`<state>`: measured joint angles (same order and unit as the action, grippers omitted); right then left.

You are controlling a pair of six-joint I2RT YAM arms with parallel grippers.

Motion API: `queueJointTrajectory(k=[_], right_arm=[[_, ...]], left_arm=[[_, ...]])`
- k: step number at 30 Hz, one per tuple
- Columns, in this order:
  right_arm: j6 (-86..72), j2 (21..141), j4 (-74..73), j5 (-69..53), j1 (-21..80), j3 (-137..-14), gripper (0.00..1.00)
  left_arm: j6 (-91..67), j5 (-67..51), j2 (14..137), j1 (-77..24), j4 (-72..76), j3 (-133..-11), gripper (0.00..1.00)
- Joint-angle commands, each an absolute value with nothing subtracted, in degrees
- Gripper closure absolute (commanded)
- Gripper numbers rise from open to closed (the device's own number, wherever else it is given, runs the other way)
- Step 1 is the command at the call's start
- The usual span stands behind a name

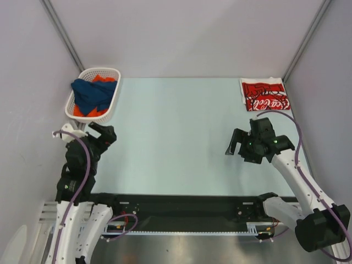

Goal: Fold and stack the t-shirts
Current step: Grab the tshirt from the pile

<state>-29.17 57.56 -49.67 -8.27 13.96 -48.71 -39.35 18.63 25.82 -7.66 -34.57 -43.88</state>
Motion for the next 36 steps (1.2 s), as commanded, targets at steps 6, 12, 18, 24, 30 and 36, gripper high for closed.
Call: queueJointTrajectory(k=[6, 12, 18, 24, 30, 36], right_arm=[[-23.56, 66.71, -54.76, -4.14, 21.70, -64.76, 0.00], [-24.17, 68.46, -53.26, -8.61, 25.22, -66.97, 0.00], [-23.82, 67.59, -52.74, -8.53, 26.02, -64.43, 0.00], [-23.55, 69.69, -53.17, -7.12, 25.49, -64.69, 0.00], [-24.61, 71.98, -51.15, -7.73, 24.79, -63.90, 0.00], [-26.71, 75.58, -51.07, -7.30, 24.26, -65.30, 0.00]], left_arm=[[-31.03, 18.19, 48.92, -4.94, -34.19, -60.45, 0.13], [-28.30, 13.39, 71.69, 8.58, -29.10, -70.82, 0.26], [-27.25, 7.31, 92.80, 14.41, -27.88, -84.46, 0.38], [-27.24, 0.44, 105.54, 16.08, -20.66, -91.22, 0.41], [-28.74, -2.02, 119.25, 16.26, -18.81, -102.64, 0.42], [-29.79, -1.14, 129.63, 16.26, -22.76, -115.04, 0.47]])
